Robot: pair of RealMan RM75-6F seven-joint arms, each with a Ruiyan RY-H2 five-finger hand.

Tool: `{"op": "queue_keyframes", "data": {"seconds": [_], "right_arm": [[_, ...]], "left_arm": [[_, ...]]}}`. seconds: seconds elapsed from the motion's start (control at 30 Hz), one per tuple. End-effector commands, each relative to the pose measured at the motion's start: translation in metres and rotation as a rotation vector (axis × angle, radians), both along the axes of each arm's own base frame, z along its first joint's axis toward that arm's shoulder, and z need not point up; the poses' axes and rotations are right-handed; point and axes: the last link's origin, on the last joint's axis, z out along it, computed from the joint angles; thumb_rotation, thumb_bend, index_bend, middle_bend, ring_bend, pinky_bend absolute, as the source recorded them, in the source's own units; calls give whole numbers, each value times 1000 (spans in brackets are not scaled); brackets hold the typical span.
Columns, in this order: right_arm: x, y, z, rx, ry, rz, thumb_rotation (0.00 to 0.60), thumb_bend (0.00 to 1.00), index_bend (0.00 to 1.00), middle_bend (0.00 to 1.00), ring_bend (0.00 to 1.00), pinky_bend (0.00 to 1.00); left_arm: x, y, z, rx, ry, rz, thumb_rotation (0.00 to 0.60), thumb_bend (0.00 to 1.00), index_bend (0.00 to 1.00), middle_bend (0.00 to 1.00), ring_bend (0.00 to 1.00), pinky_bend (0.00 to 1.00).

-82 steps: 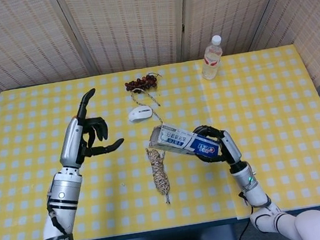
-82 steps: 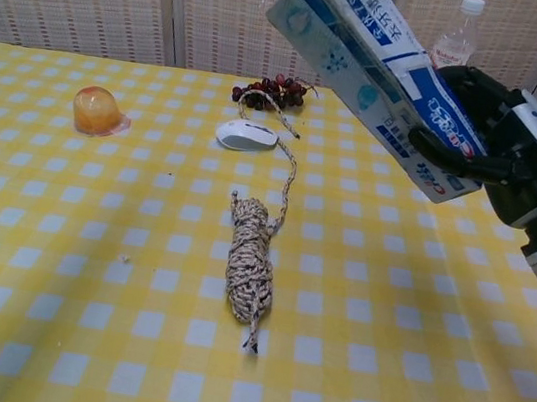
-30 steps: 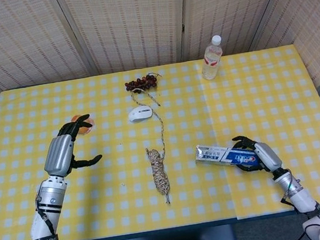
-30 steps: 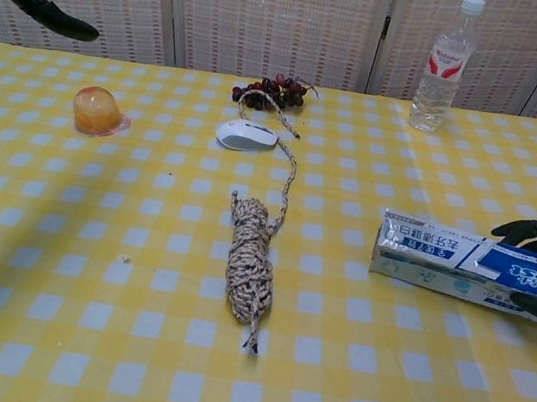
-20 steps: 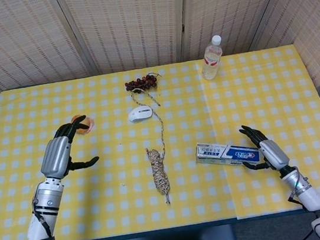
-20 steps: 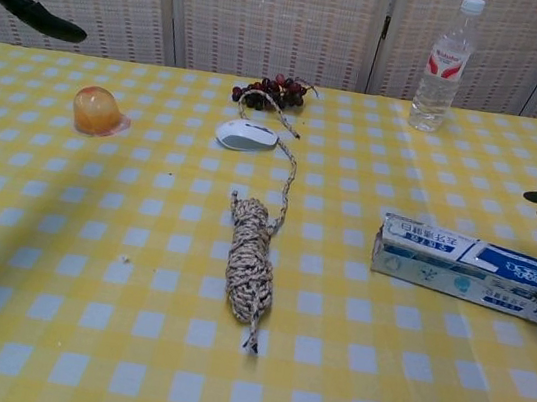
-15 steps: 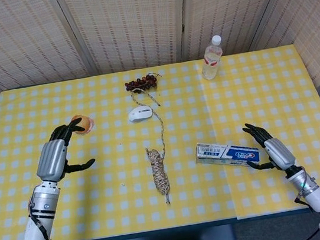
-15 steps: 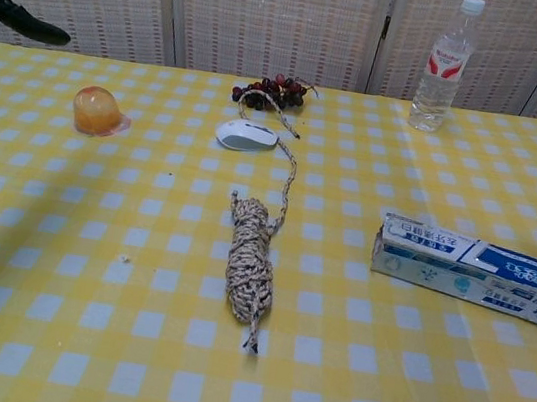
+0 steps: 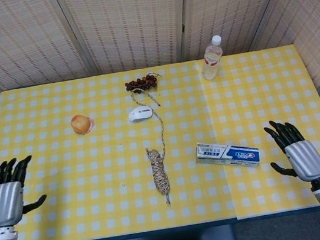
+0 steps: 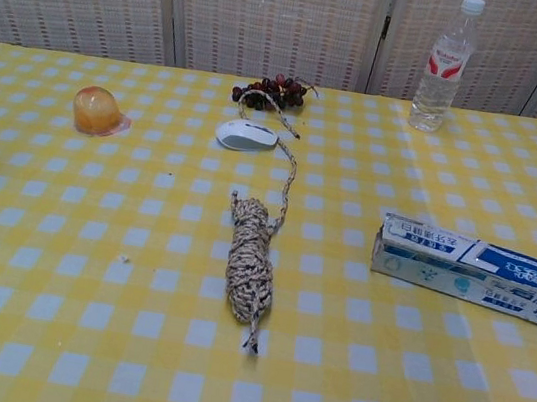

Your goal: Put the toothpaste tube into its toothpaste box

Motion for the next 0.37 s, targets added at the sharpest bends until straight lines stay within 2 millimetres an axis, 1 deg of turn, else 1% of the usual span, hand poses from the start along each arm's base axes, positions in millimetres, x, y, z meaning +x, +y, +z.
{"op": "queue_keyframes", "data": {"seconds": [0.03,0.17,0.37], "right_arm": [[-3,43,41,-173,157,-143,600,293,0,0,0,0],[-10,50,36,-196,137,-139,600,294,0,0,0,0],[-14,45,31,-165,145,-154,600,293,0,0,0,0]], "left_arm": [[-37,-46,12,31,49,50,600,123,114,192,82,21],[-47,-60,15,56,97,42,600,122,111,183,64,12],[-45,-60,17,69,120,-4,600,121,119,182,60,7]]}}
